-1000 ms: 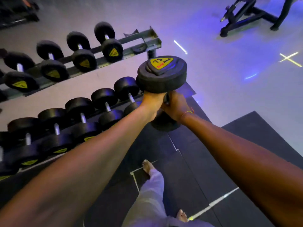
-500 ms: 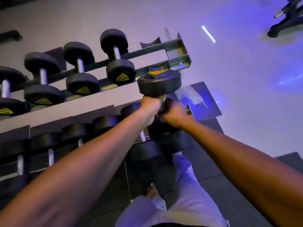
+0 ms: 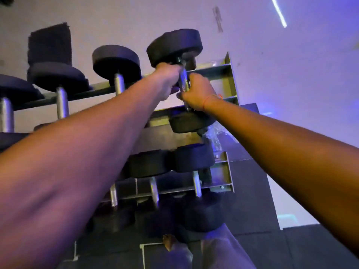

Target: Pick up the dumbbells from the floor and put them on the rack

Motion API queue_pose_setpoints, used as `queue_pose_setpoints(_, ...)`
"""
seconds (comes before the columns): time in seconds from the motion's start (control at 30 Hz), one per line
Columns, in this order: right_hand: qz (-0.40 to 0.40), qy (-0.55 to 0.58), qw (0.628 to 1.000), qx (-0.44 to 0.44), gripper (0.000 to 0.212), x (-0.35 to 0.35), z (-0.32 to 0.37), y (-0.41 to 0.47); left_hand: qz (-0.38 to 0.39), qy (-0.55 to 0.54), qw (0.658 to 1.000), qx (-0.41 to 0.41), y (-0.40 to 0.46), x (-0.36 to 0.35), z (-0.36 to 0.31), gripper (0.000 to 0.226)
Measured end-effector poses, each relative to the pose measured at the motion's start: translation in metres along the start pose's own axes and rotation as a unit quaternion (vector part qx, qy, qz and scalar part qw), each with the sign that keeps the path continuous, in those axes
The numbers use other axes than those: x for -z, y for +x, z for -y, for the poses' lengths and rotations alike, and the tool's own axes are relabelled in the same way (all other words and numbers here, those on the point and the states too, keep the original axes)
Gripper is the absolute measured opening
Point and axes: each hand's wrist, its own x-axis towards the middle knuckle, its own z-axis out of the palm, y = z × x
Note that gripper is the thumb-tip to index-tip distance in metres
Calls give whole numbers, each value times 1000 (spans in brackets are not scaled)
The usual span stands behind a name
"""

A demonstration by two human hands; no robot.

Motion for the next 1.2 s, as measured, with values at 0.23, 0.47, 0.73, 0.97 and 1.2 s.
queue_pose_setpoints(0.23, 21, 22, 998, -54, 37, -13, -5, 66, -8, 66, 997, -34, 84, -9, 27, 30)
queue_pose_setpoints(0.47, 24, 16, 998, -62, 22, -11, -6, 67, -50, 115, 991, -50, 81, -14, 26, 30)
queue_pose_setpoints(0.73, 21, 25, 997, -75, 35, -15, -5, 67, -47, 120, 991, -25, 80, -12, 21, 27)
queue_pose_setpoints(0.97, 6, 11, 996, -85, 37, -19, -7, 72, -40, 154, 987, -3, 80, -8, 13, 33)
queue_pose_setpoints(1.2, -91, 0, 993, -71, 27, -5, -2, 45, -59, 266, 961, -45, 43, 3, 4, 34)
